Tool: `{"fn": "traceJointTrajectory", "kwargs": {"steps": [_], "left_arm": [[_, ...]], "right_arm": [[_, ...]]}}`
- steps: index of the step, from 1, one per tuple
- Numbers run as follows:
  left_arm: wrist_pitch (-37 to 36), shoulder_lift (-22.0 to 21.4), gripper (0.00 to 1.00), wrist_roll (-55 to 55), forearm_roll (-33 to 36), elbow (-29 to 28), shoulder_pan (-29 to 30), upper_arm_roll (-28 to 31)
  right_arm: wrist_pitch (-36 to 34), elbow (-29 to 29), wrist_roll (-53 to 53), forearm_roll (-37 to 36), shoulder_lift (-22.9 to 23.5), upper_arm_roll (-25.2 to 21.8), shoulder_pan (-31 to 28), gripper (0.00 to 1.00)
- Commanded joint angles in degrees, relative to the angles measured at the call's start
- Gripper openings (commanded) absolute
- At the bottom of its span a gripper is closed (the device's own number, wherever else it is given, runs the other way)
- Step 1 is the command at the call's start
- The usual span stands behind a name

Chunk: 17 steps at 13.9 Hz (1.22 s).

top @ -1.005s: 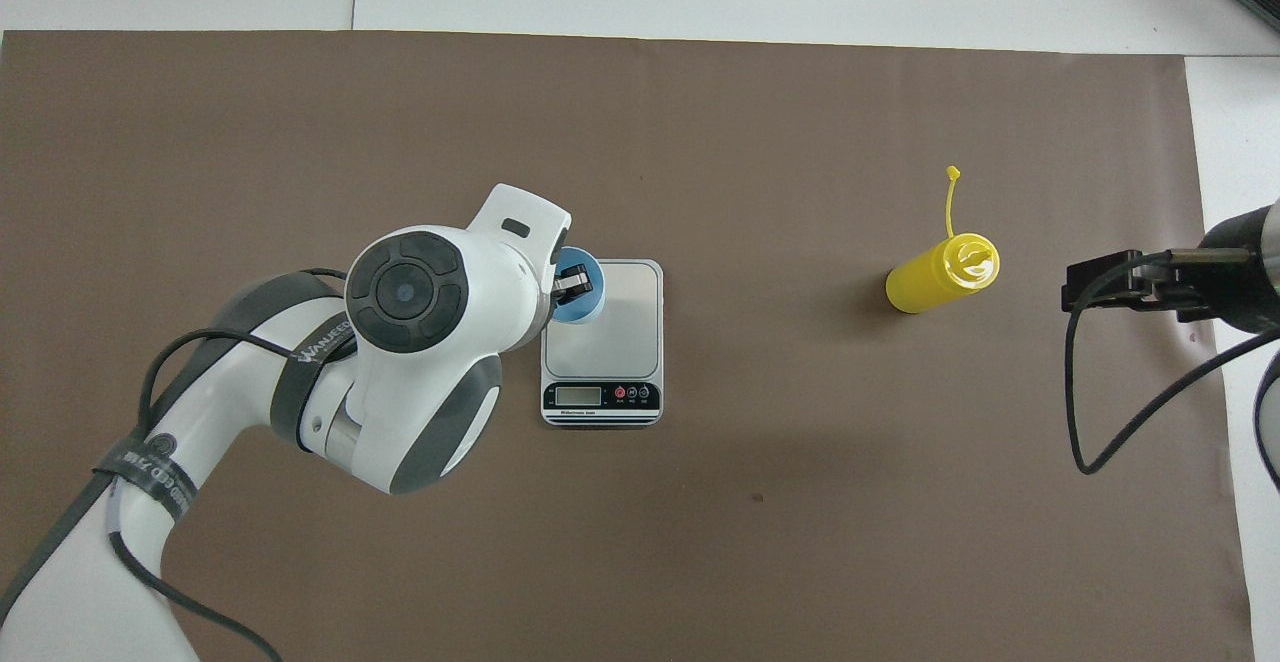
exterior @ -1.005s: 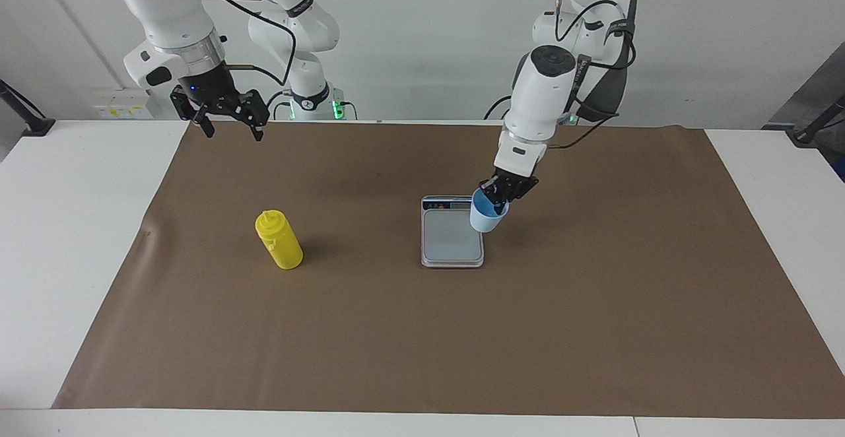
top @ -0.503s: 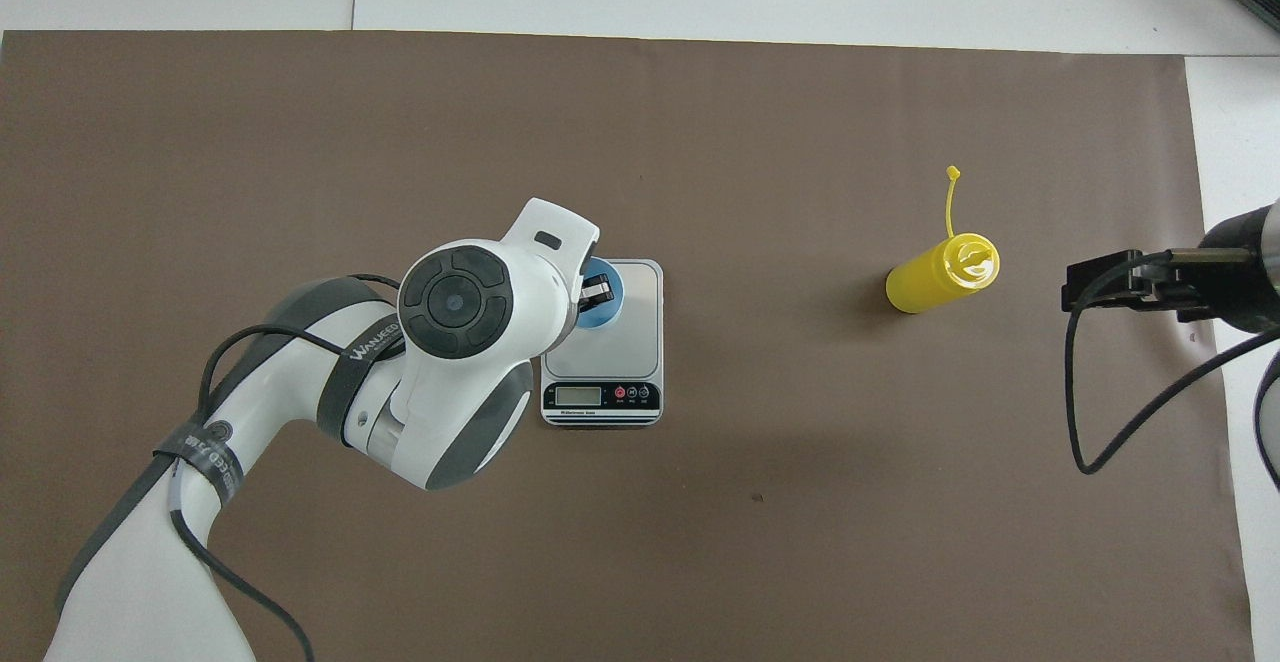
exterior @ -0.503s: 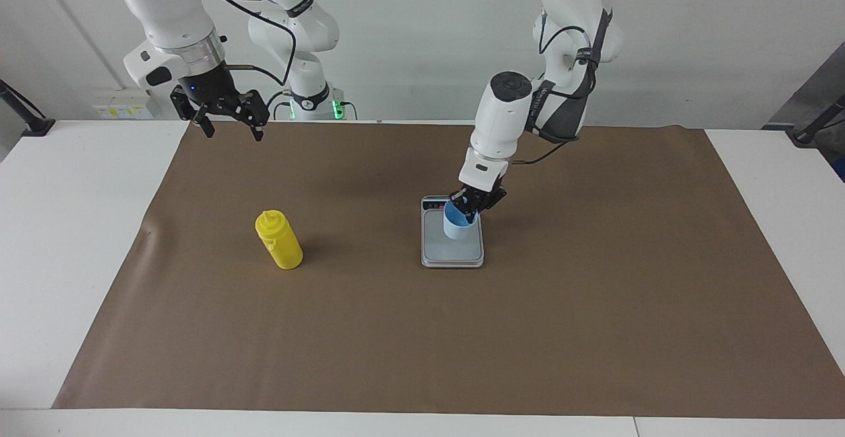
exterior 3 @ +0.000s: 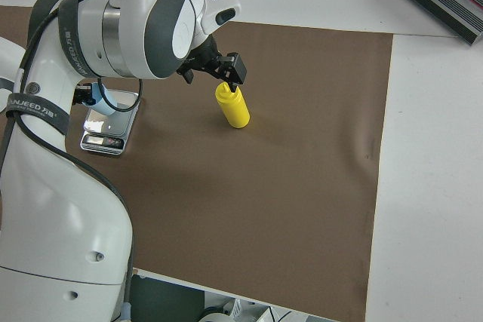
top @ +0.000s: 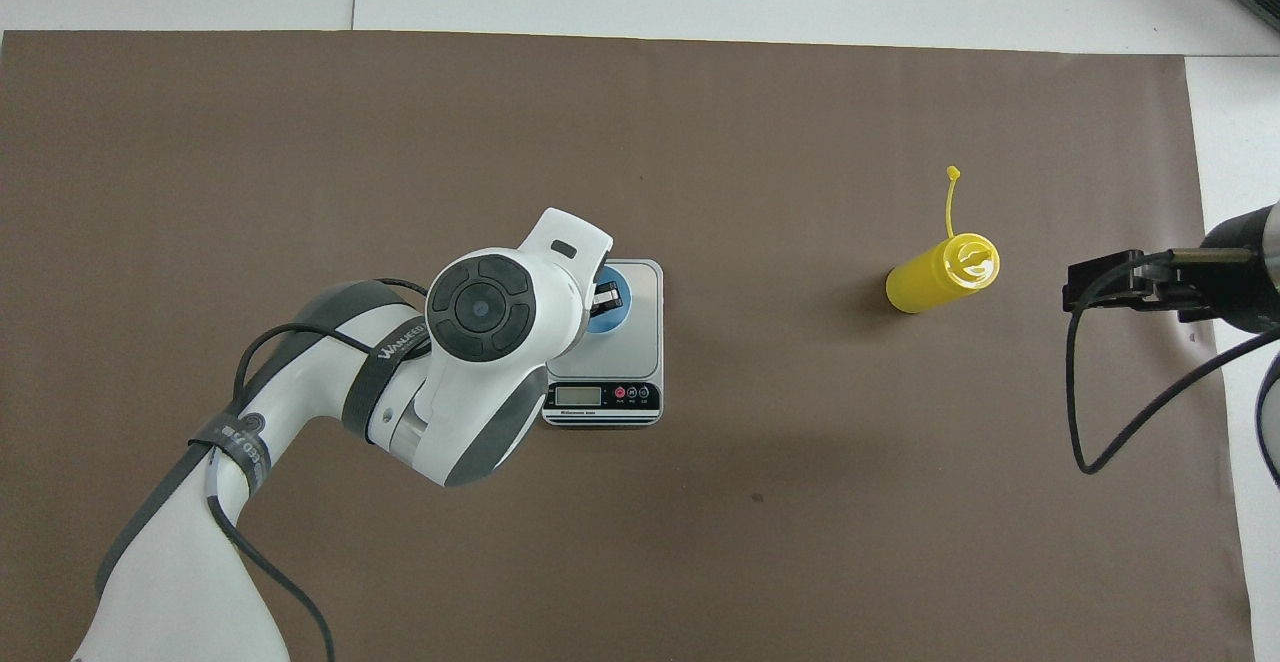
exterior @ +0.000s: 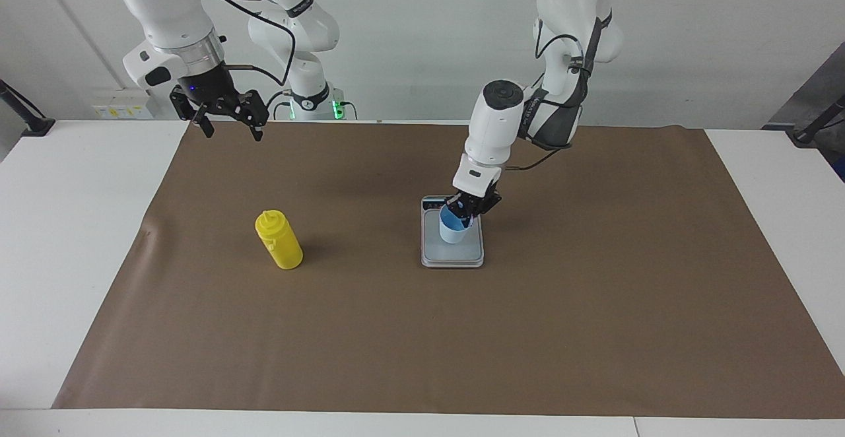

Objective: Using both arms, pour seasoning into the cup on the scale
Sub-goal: 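Carry the blue cup with the left gripper onto the scale, then release the cup and withdraw the left gripper while the right gripper opens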

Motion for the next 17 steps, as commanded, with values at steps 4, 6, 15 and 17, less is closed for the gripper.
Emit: {"fn": "traceJointTrajectory", "kwargs": {"steps": [4,6,15,17], "left_arm": [[1.81,0.32,0.38,-1.42,1.44,-0.41,-1.18,0.92],[1.11,0.32,1.0,-1.42,1.44,-0.24,-1.27,1.0],[-10.13,-7.58,1.0,8.31,1.44,1.52,8.91,1.53],[-13.03,-8.9,1.0,13.93,1.44,1.44,11.81,1.53]], "right_arm": [[-0.24,-1.2,0.43,1.25,-1.2,0.13,-0.47,1.0],[0.37,-1.29,0.34,1.25,-1.2,0.13,-0.3,1.0],[0.82,-1.64,-5.44,1.25,-1.29,0.39,0.14,1.0],[0.9,-1.64,-11.84,1.25,-1.29,0.39,-0.03,1.0]]}}
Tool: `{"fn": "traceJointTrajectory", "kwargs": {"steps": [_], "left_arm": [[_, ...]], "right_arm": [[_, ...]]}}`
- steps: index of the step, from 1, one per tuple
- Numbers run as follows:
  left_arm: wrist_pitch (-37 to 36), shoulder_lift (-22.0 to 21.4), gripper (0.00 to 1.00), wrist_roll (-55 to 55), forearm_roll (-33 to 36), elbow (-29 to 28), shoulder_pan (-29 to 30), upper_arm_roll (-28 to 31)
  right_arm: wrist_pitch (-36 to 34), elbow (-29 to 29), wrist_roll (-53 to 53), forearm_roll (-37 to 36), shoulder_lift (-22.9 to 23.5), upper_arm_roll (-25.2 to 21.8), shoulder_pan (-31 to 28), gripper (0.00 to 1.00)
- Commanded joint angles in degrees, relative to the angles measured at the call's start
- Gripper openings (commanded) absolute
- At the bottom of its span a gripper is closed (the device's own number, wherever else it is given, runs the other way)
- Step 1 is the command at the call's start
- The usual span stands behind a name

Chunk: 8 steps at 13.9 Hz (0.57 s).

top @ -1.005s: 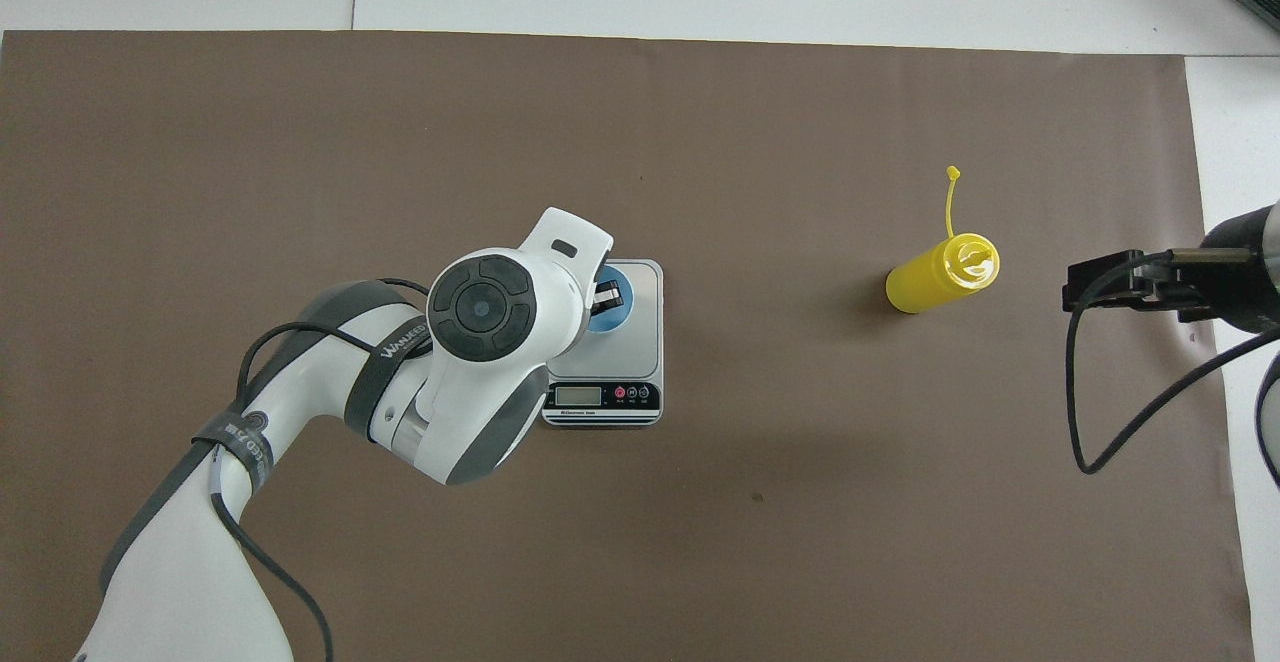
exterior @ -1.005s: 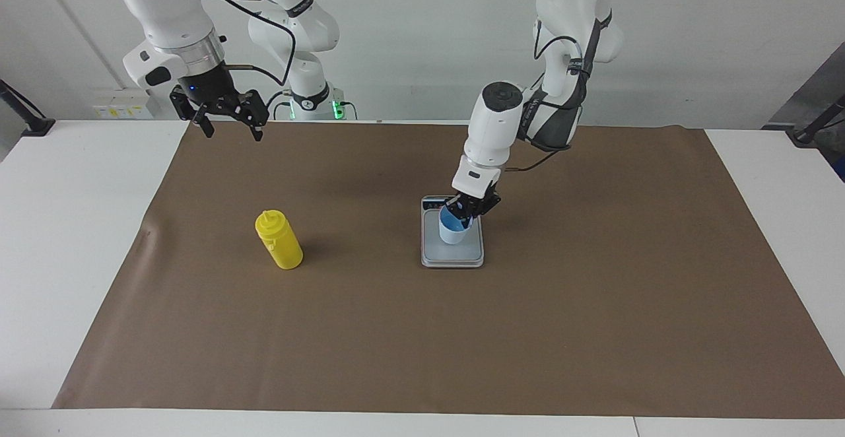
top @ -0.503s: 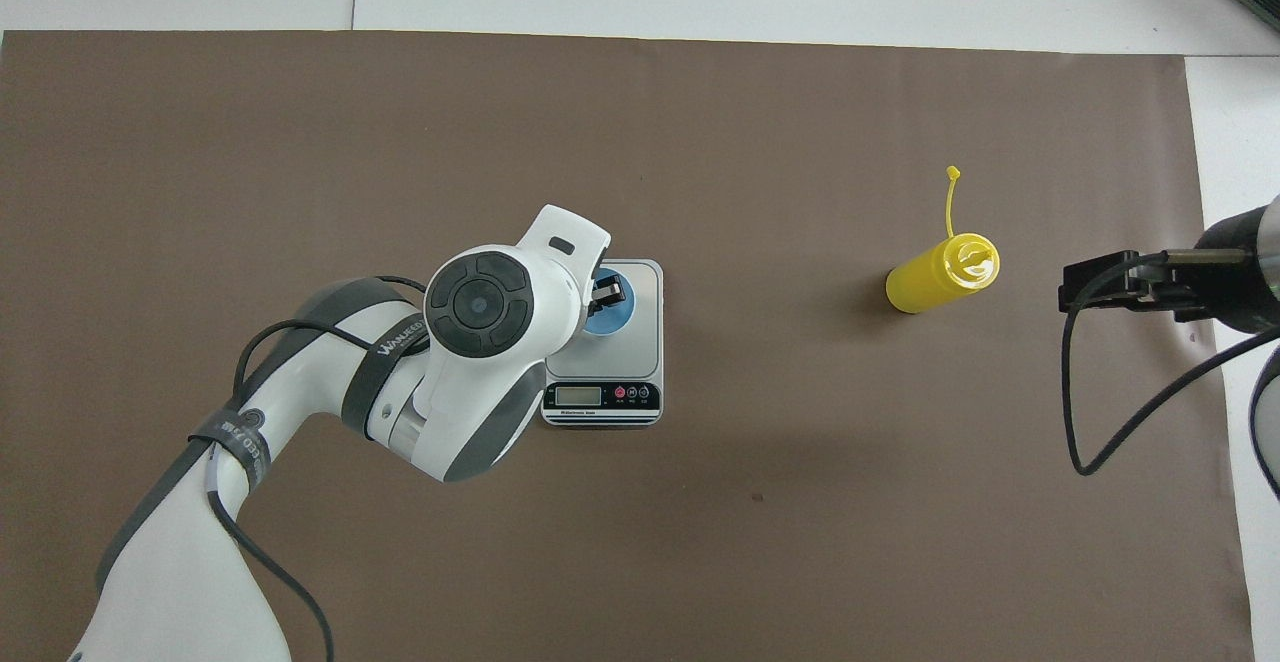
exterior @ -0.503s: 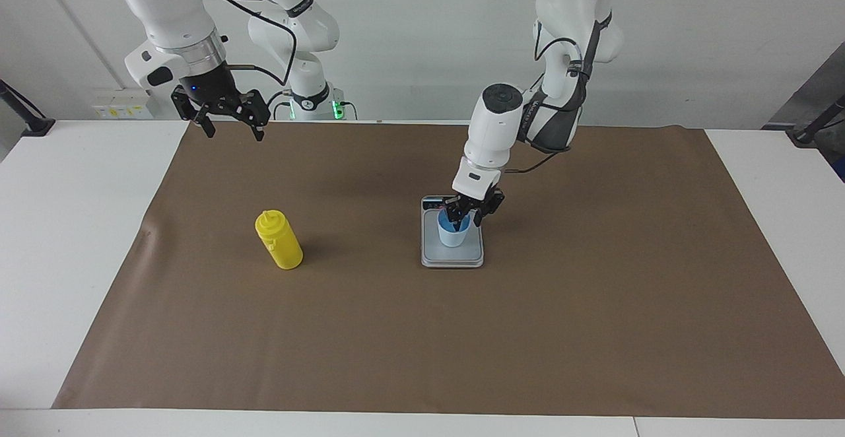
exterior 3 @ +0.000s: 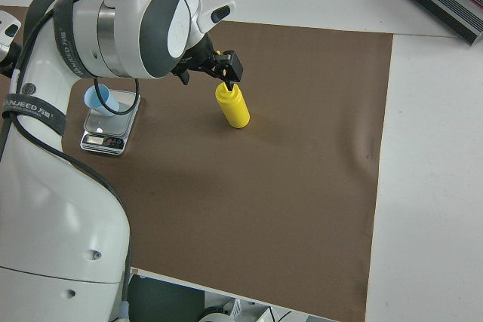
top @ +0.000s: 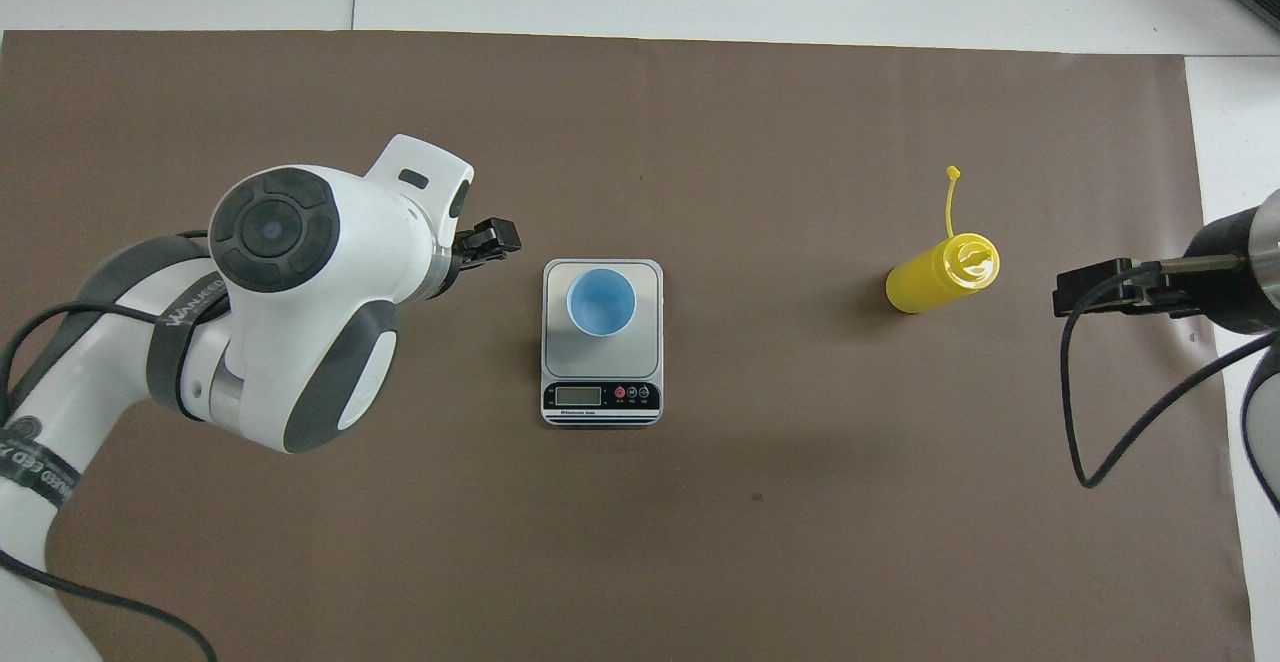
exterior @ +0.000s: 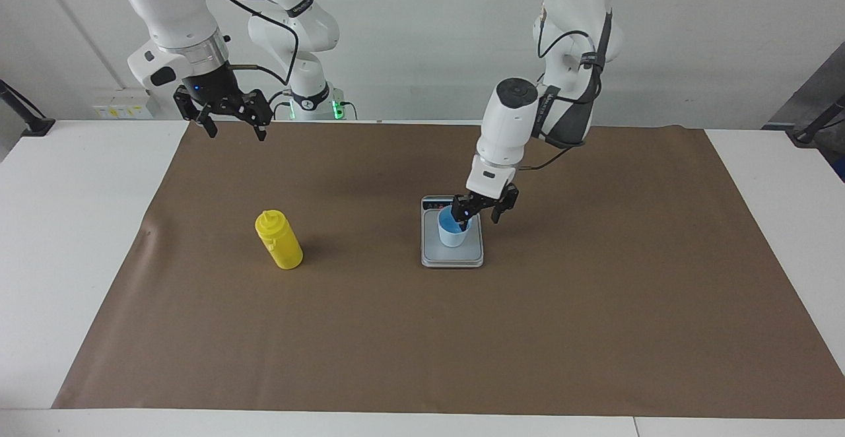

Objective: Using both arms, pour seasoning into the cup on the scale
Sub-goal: 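Release the cup and withdraw the left gripper while the right gripper opens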

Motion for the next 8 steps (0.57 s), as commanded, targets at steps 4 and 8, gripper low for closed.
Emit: {"fn": "traceJointTrajectory", "kwargs": {"steps": [4,8], "left_arm": [[-9.83,-4.52,1.0,17.46,1.01,-0.54,8.14,-0.58],[-13.88,-6.19,1.0,27.48,0.92,-0.55,12.27,-0.5]], "right_arm": [[7.03,-7.28,-20.72,9.73,-3.21,-0.54,-5.55,1.0],[15.91,-16.88,-36.56,17.05,-6.65,-0.63,-9.7,1.0]]}}
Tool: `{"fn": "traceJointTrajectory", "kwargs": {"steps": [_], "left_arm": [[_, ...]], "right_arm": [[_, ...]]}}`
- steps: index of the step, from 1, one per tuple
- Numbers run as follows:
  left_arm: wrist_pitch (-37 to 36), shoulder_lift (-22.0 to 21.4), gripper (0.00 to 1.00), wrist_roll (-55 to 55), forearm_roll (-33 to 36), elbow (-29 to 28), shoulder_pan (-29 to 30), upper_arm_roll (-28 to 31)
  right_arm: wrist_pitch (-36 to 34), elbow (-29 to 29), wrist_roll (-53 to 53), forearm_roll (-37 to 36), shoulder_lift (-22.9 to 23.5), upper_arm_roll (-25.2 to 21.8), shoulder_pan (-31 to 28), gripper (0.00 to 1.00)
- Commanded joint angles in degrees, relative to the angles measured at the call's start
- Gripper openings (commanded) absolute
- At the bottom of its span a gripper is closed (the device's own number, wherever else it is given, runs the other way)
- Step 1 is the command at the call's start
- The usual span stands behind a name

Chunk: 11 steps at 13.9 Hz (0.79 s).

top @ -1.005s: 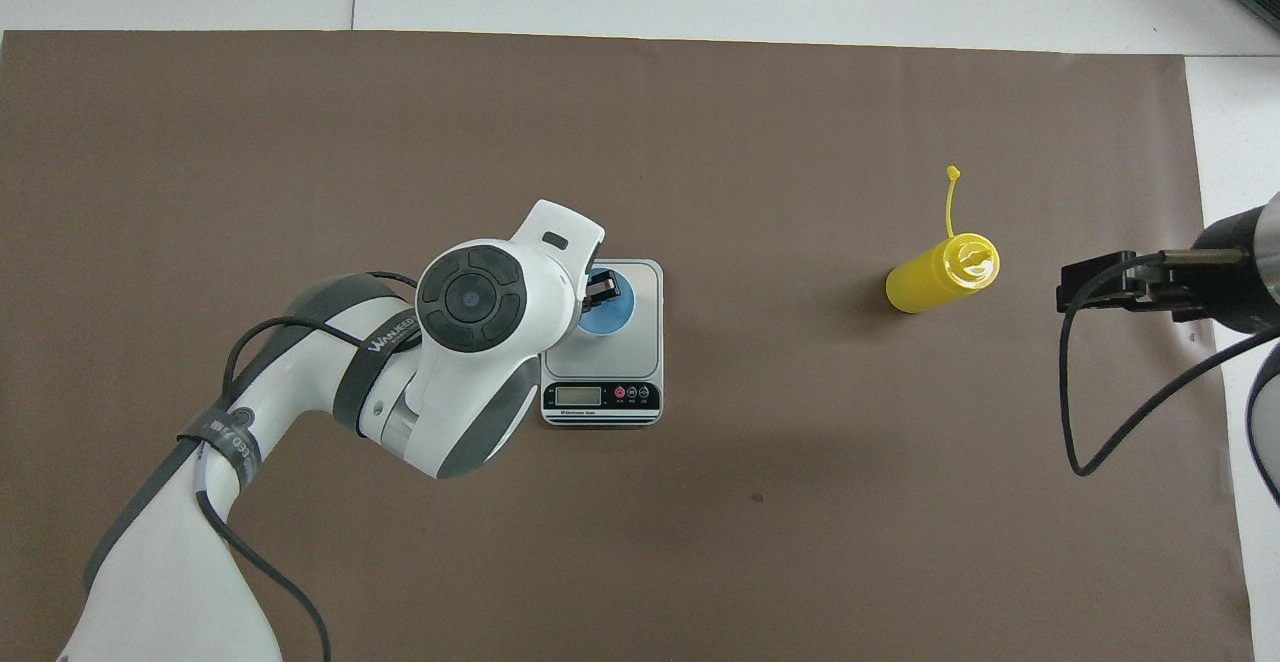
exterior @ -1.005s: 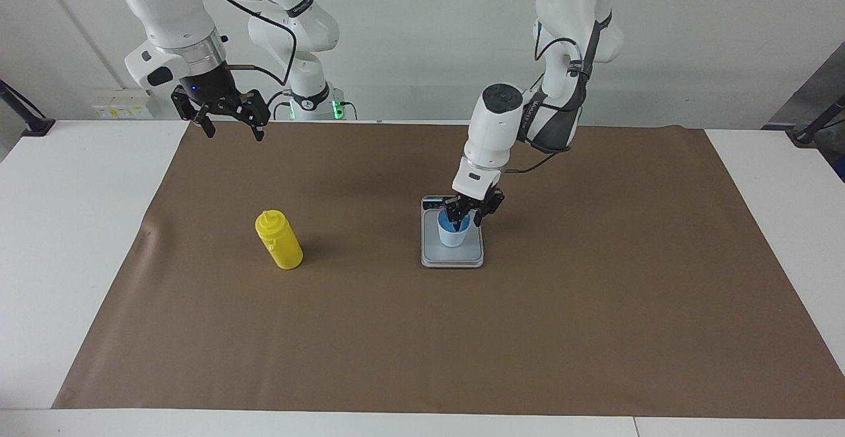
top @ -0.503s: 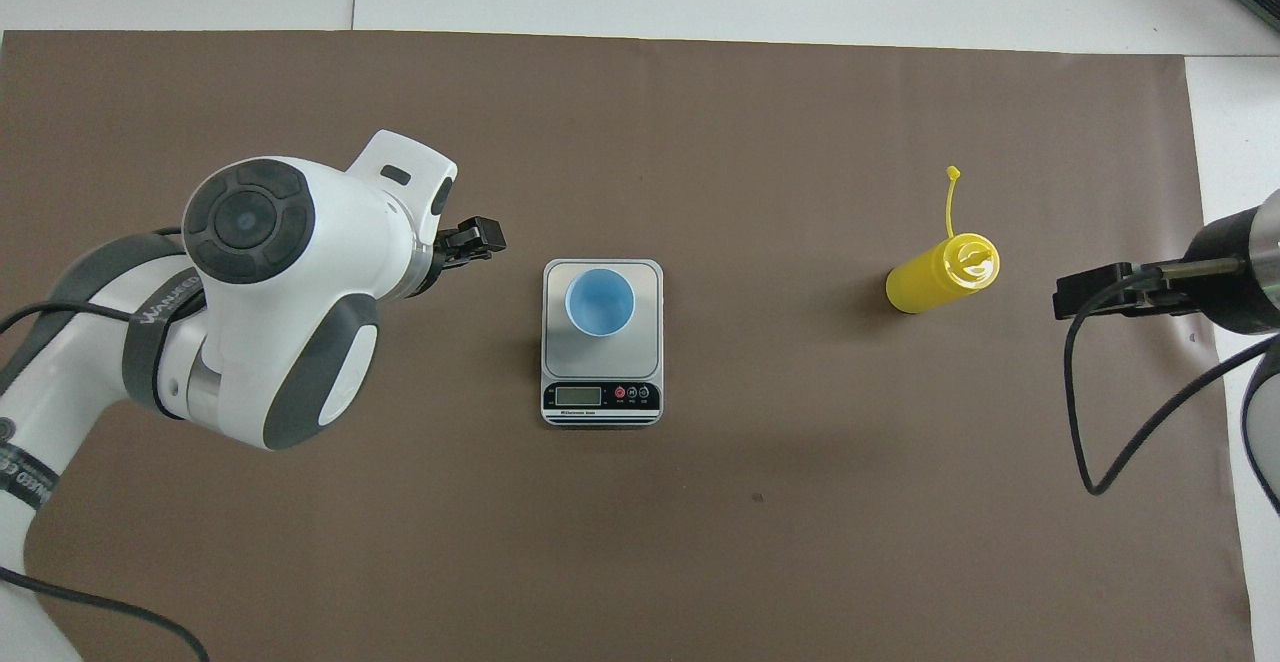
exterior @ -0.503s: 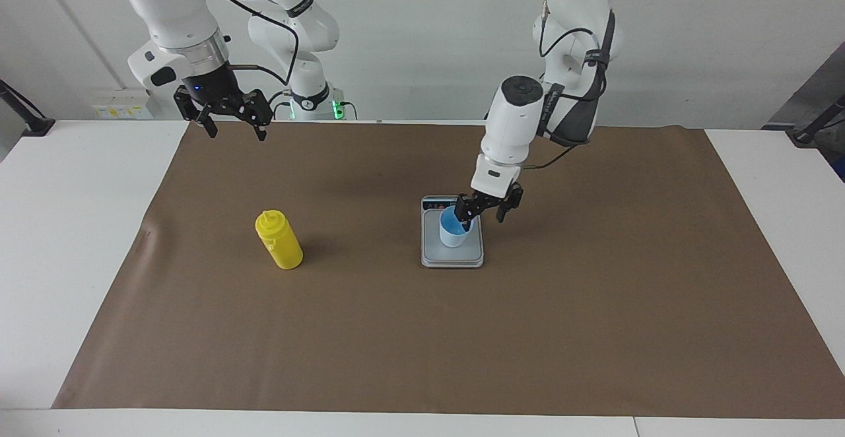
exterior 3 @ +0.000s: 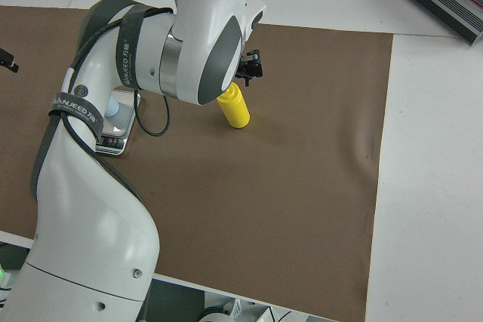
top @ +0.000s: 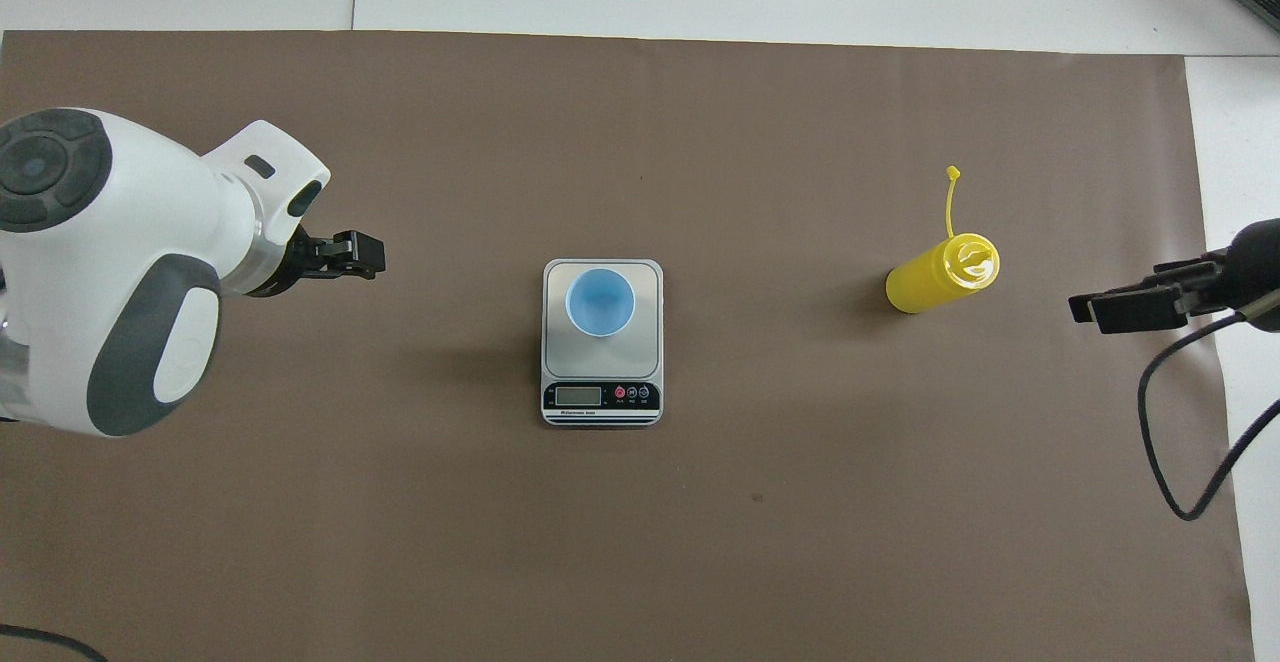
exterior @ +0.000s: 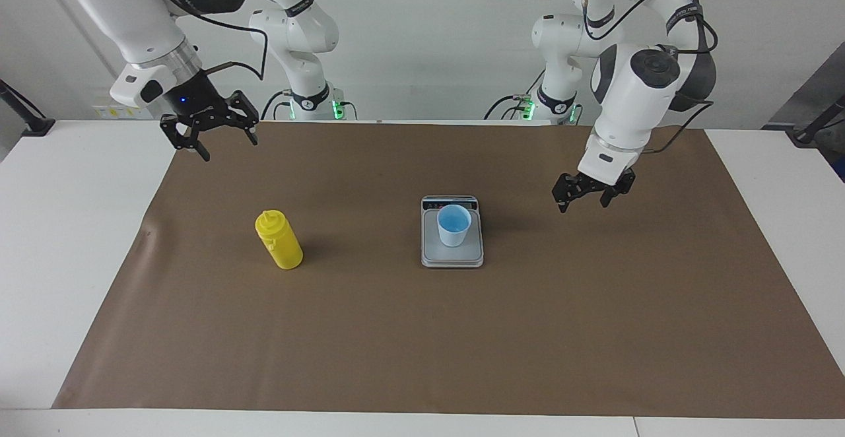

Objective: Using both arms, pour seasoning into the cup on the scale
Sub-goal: 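Release the cup and withdraw the left gripper while the right gripper opens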

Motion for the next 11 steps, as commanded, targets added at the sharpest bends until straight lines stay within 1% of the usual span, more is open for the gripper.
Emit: {"fn": "traceJointTrajectory", "kwargs": {"steps": [1,5,6,11], "left_arm": [[-2.86,-2.04,1.0,6.9,0.9,-0.63,3.15,-0.65],[-4.44,-2.74,1.0,13.77,0.72,-0.19,6.15,-0.47],[-5.23,-2.83,1.0,14.56,0.46,0.51,6.85,-0.39],[-10.33,-3.62,1.0,17.82,0.02,4.37,8.7,-0.04]], "right_arm": [[5.44,-7.47,-9.33,5.99,-3.85,0.37,-2.47,1.0],[12.12,-14.41,-28.74,18.11,-3.06,0.28,-7.39,1.0],[12.39,-15.12,-32.53,21.01,-2.19,0.28,-8.1,1.0],[12.75,-15.83,-52.66,34.81,5.36,0.28,-11.7,1.0]]}}
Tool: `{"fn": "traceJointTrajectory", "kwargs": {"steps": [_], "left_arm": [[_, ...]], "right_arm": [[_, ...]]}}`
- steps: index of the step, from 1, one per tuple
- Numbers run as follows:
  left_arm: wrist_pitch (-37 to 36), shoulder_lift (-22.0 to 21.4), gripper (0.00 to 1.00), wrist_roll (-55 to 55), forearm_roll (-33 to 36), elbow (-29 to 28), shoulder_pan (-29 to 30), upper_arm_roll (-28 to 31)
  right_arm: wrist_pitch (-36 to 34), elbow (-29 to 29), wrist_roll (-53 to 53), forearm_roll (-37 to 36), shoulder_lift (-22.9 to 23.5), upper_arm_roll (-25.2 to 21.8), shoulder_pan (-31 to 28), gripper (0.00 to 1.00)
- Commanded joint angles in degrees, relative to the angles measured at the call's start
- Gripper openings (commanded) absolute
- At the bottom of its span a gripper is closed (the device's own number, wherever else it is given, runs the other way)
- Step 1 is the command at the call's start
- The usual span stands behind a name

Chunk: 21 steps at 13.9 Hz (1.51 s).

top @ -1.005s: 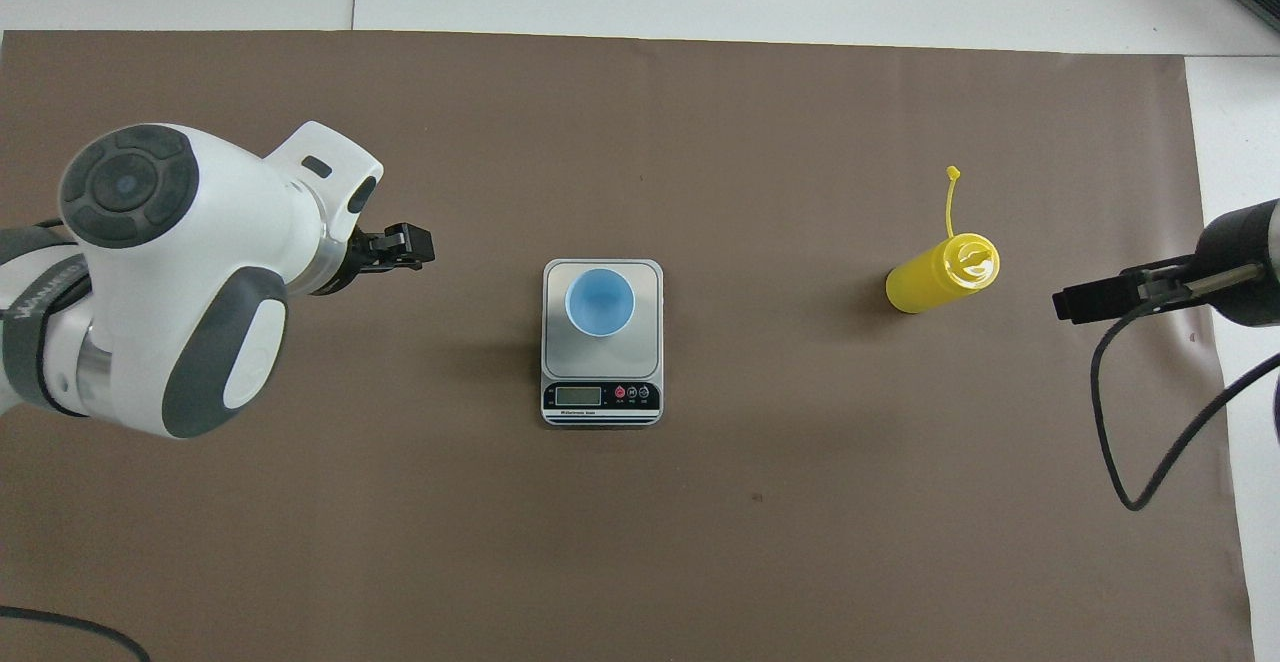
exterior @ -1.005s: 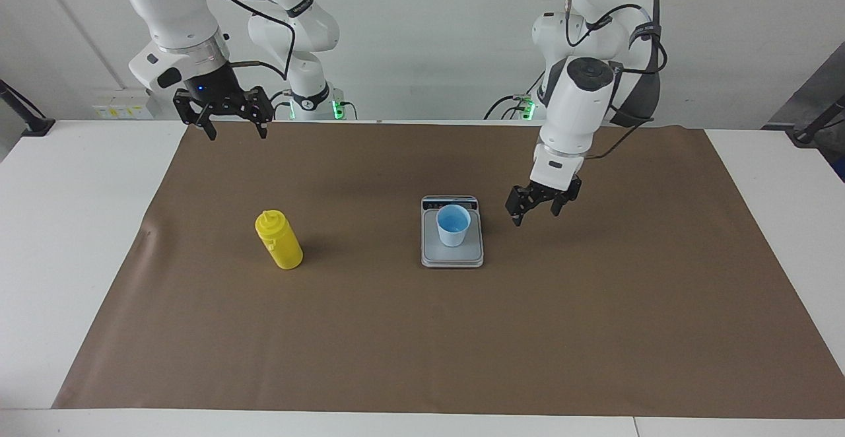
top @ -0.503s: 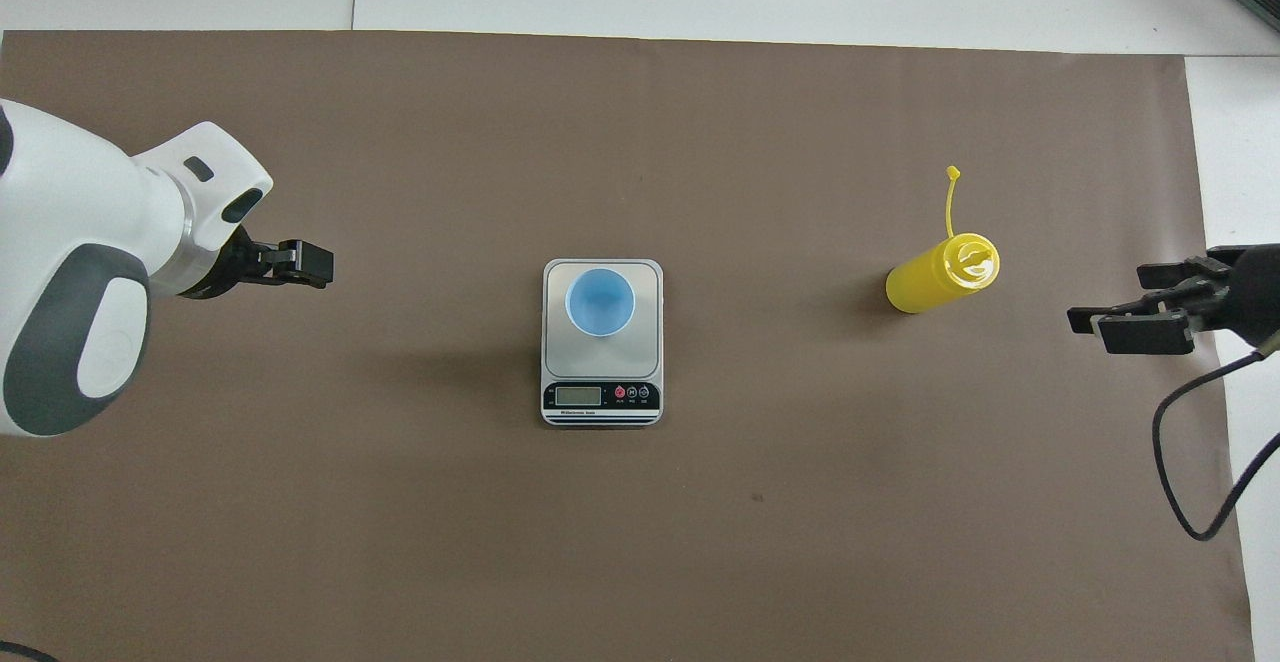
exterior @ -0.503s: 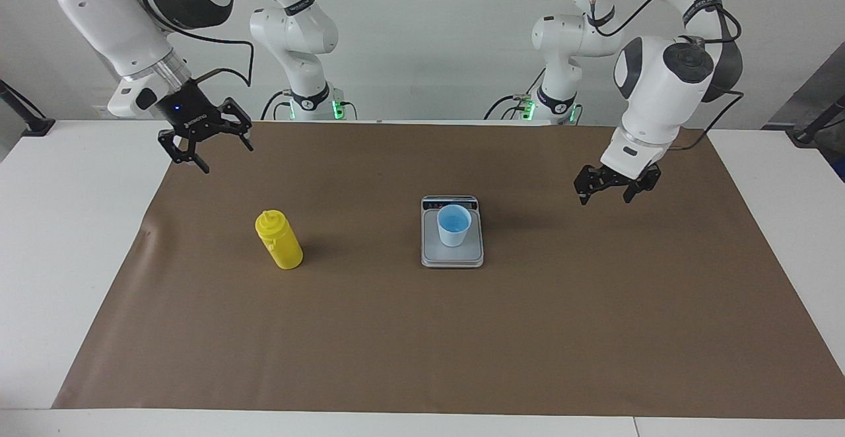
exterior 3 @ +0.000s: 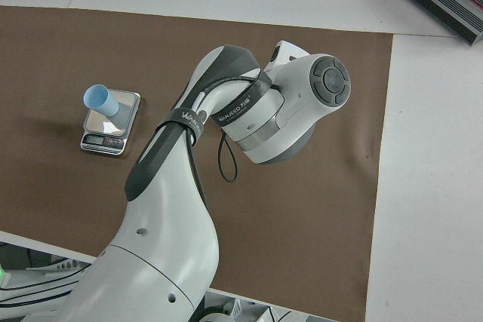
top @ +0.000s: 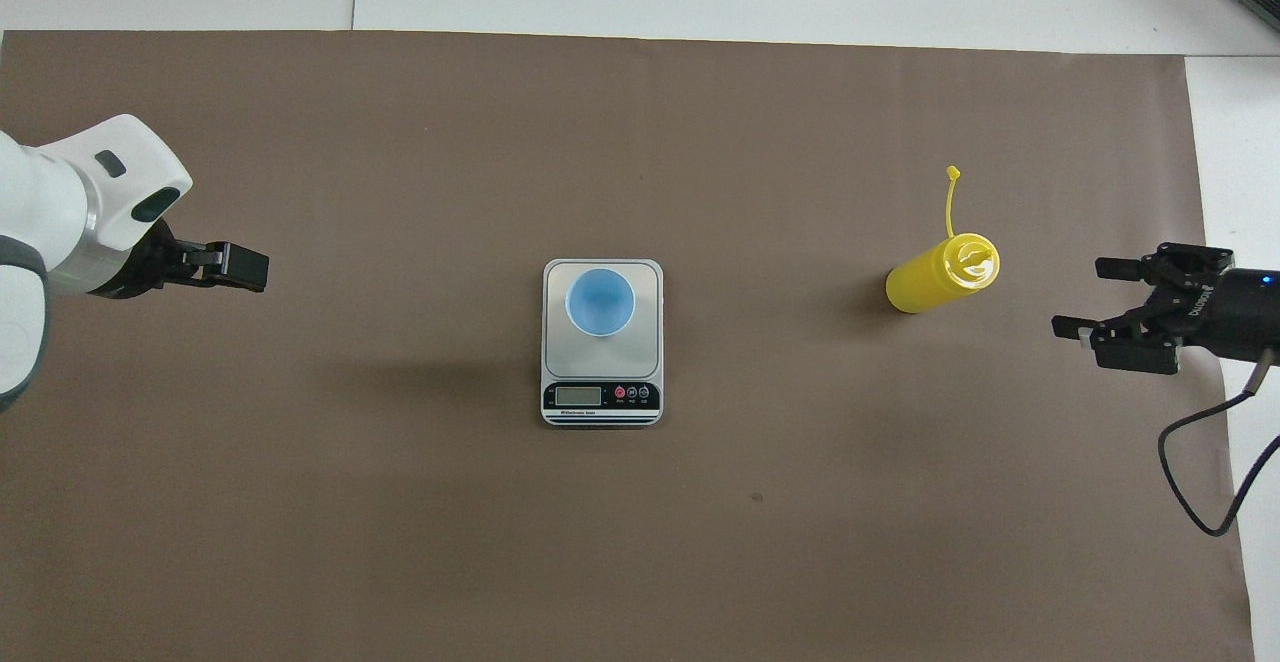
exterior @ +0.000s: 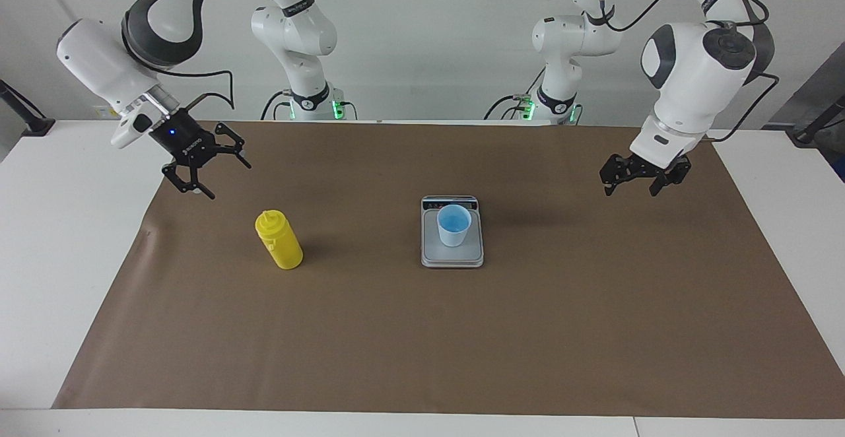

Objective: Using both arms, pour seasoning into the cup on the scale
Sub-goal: 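Release the cup and withdraw the left gripper while the right gripper opens, then grasp the yellow squeeze bottle with the right gripper and lift it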

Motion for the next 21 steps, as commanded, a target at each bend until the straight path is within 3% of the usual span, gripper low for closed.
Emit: {"fn": "traceJointTrajectory", "kwargs": {"steps": [1,5,8,11,12,16,17,21], "left_arm": [[-4.8,-0.8,1.0,2.2,-1.2,3.06,2.26,-0.46],[-10.16,-1.06,1.0,2.11,-2.53,8.6,2.45,-0.64],[-14.38,-0.98,1.0,2.11,-2.18,12.81,2.53,-0.38],[-19.48,-0.8,1.0,2.11,-2.09,17.74,2.45,-0.38],[-20.19,-0.89,1.0,2.11,-2.35,18.01,2.45,-0.38],[-18.88,-3.7,1.0,1.41,-2.61,13.97,2.53,-0.47],[-18.79,-3.7,1.0,1.5,-2.53,13.97,2.53,-0.47],[-16.16,-3.61,1.0,1.32,-2.53,13.88,2.53,-0.56]], "right_arm": [[0.57,-1.03,-11.46,8.19,4.23,0.53,-2.54,1.0],[-0.05,-1.73,-24.66,15.41,9.06,0.53,-3.34,1.0],[-1.09,-1.73,-26.45,21.3,11.96,0.53,-3.34,1.0],[-4.95,-1.65,-36.08,26.83,18.36,0.53,-4.04,1.0],[-6.27,-1.47,-40.21,28.6,20.74,0.53,-4.83,1.0],[-6.29,-1.29,-45.59,29.92,22.51,1.06,-3.78,1.0],[-6.29,-1.29,-48.22,33.24,23.65,0.97,-2.56,1.0],[-6.03,-0.94,-48.69,36.52,23.93,1.06,0.09,1.0]]}}
